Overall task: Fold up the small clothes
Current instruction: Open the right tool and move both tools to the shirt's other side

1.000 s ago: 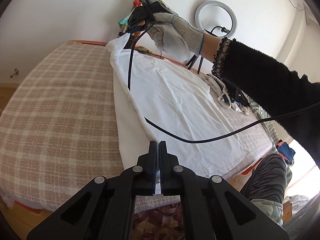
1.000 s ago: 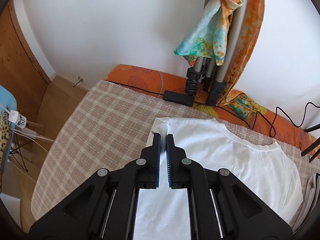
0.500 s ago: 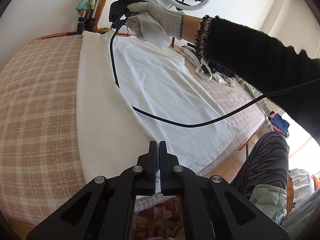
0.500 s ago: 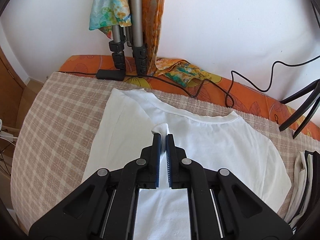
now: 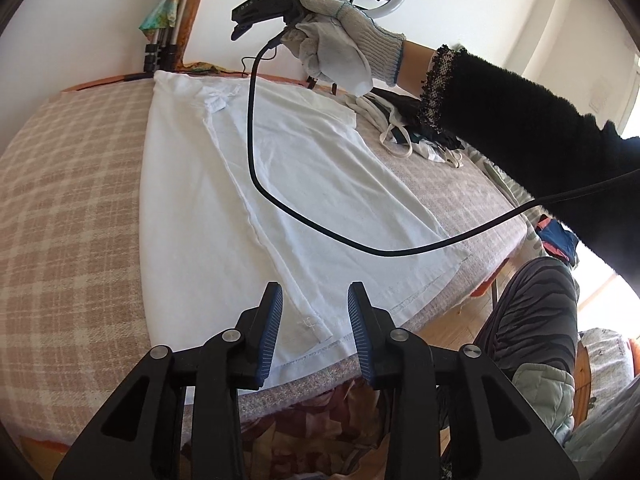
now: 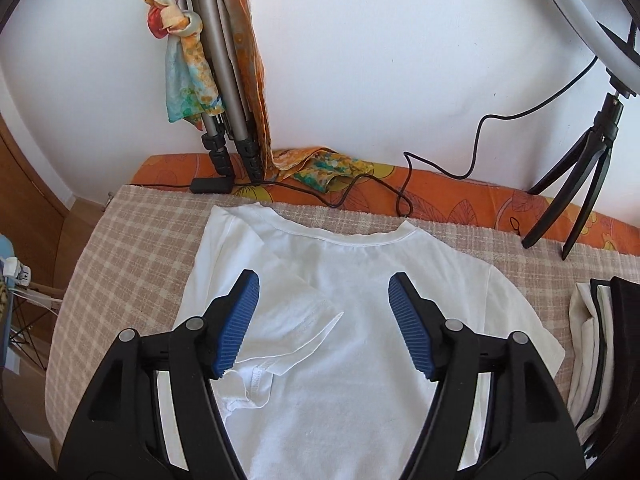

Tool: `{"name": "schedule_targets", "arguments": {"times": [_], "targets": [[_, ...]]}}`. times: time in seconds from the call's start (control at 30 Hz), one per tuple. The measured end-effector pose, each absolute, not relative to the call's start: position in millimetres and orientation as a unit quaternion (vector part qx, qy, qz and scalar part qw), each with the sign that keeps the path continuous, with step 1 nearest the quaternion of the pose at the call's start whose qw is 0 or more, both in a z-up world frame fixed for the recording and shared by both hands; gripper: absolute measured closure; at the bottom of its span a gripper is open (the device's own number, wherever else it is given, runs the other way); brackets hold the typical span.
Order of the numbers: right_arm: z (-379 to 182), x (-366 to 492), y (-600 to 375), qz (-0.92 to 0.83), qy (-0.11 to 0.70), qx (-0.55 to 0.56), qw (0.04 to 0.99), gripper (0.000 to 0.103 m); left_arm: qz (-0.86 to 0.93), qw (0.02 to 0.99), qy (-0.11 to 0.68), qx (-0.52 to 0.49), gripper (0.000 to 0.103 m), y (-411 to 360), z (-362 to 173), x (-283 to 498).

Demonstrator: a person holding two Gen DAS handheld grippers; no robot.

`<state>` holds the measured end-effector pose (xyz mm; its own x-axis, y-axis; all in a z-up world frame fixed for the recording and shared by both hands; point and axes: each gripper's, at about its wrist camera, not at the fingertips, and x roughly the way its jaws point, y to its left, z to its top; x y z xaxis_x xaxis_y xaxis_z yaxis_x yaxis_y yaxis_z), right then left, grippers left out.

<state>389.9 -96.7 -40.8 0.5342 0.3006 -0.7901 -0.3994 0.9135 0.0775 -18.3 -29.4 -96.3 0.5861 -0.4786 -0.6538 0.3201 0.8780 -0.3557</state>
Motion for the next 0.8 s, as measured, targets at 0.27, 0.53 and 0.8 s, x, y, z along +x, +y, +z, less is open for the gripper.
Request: {"name": "schedule_targets", "arguments": {"times": [0.27,0.53,0.8], "targets": [[-7,345,-170,0.220,0.410,-0.039,0.885,0.033,-0.223,0.894,0.378,-0.095,0.071,-56,-82,-18],[20,317,-268,0.206,0.392,-0.027,0.896,0.033,-0.258,0.892,0.366,-0.070,0.071,-109,-76,-11],[28,297,-365,0.176,0.394,0.012,0.902,0.033,-0.305,0.875,0.374,-0.032,0.071,-177,-82,1]]}}
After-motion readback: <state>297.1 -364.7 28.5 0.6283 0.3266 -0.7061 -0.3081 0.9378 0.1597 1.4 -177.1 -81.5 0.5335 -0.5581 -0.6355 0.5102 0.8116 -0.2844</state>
